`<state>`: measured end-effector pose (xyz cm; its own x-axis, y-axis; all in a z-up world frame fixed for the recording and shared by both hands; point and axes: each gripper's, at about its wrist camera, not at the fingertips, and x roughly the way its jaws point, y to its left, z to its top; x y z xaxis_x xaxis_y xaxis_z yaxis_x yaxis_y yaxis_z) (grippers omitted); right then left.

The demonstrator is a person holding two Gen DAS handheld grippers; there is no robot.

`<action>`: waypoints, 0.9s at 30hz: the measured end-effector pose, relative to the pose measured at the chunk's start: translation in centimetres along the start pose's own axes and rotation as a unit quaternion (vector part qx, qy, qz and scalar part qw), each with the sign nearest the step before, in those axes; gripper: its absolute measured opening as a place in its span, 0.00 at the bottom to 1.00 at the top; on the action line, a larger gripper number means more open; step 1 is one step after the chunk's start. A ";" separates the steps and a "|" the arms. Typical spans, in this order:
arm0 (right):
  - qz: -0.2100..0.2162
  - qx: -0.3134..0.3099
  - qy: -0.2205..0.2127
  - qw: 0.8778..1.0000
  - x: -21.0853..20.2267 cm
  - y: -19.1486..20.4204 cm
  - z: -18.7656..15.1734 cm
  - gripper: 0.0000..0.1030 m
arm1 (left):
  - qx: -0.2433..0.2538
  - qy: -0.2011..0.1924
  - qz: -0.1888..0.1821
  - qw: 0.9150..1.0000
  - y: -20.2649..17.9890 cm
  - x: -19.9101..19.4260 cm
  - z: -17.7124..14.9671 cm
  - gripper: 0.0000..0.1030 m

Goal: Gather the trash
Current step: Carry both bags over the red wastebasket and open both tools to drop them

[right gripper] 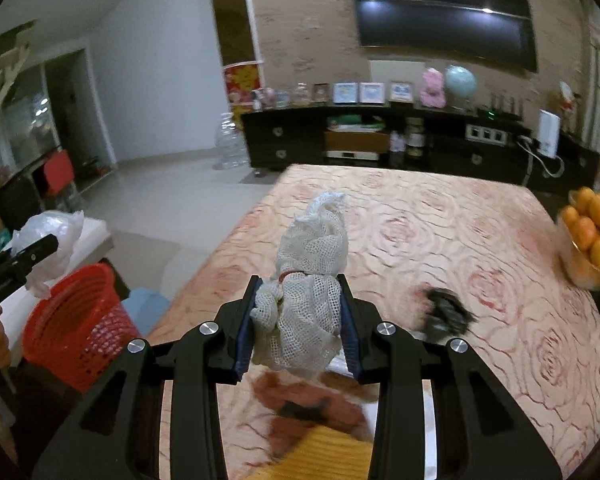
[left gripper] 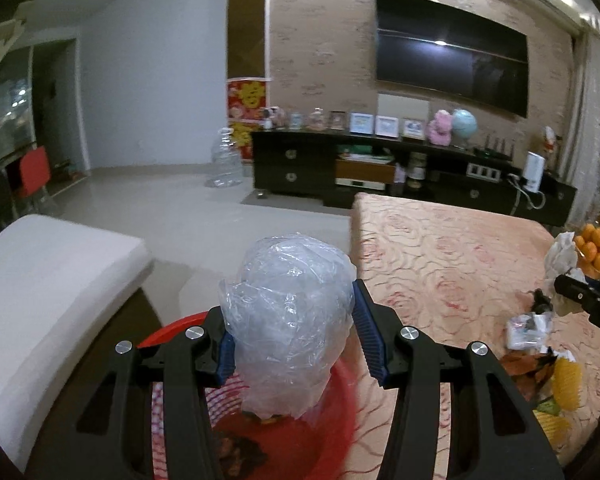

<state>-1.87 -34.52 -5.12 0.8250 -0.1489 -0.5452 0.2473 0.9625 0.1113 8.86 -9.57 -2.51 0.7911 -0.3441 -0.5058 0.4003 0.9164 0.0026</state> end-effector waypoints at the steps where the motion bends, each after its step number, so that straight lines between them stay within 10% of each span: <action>1: 0.007 -0.005 -0.001 1.000 0.2 0.8 0.2 0.34 | -0.003 0.001 0.005 1.000 0.6 -0.1 0.0 0.47; 27: 0.197 -0.115 0.050 0.972 6.1 17.2 2.2 0.35 | -0.070 0.054 0.079 0.993 9.9 1.2 -2.5 0.47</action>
<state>8.51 -19.37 -4.73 0.7765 0.2531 -0.5771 -0.2078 0.9674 0.1447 12.62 -0.44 -5.28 0.7821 -0.1770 -0.5974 0.2013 0.9792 -0.0265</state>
